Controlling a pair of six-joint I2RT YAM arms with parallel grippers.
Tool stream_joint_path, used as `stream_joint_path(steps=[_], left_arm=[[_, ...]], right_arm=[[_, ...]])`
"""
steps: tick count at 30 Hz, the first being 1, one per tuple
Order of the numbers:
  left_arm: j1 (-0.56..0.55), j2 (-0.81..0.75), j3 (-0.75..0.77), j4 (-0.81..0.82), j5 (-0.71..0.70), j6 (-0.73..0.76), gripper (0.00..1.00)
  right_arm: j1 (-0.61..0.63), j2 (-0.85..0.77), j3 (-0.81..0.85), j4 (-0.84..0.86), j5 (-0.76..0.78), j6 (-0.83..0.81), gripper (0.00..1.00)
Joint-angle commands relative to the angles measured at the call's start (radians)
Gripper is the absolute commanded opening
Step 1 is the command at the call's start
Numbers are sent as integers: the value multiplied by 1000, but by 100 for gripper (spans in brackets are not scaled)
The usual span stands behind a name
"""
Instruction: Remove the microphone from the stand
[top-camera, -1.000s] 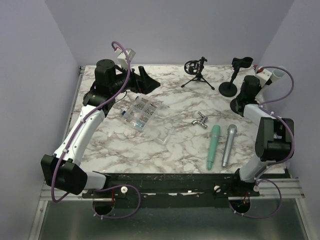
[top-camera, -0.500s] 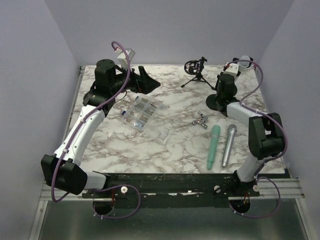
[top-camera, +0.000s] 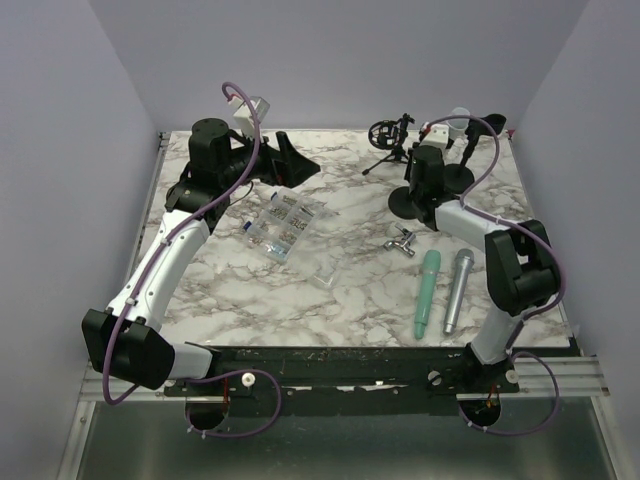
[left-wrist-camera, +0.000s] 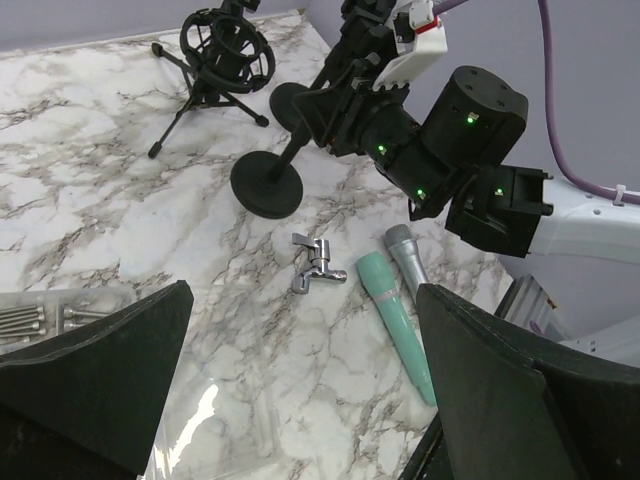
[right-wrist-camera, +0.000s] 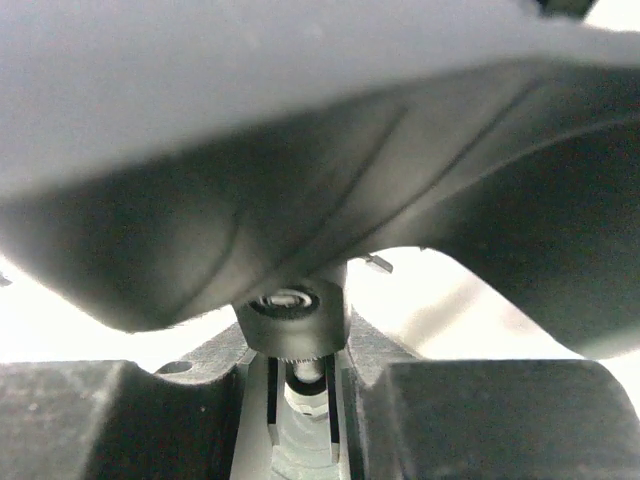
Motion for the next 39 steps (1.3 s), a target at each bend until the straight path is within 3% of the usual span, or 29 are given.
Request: stream_joint_path(steps=[1, 8, 16, 28, 39], left_arm=[[8, -8, -7, 16, 26, 0, 98], [8, -12, -9, 19, 27, -2, 99], [8, -8, -15, 30, 35, -12, 99], [6, 2, -18, 31, 36, -11, 99], [0, 26, -12, 36, 60, -21, 98]], right_arm=[[7, -31, 18, -124, 6, 40, 30], [7, -106, 62, -252, 28, 44, 64], [7, -344, -58, -303, -5, 98, 88], [-8, -510, -4, -350, 5, 89, 96], [-207, -398, 188, -528, -300, 238, 100]])
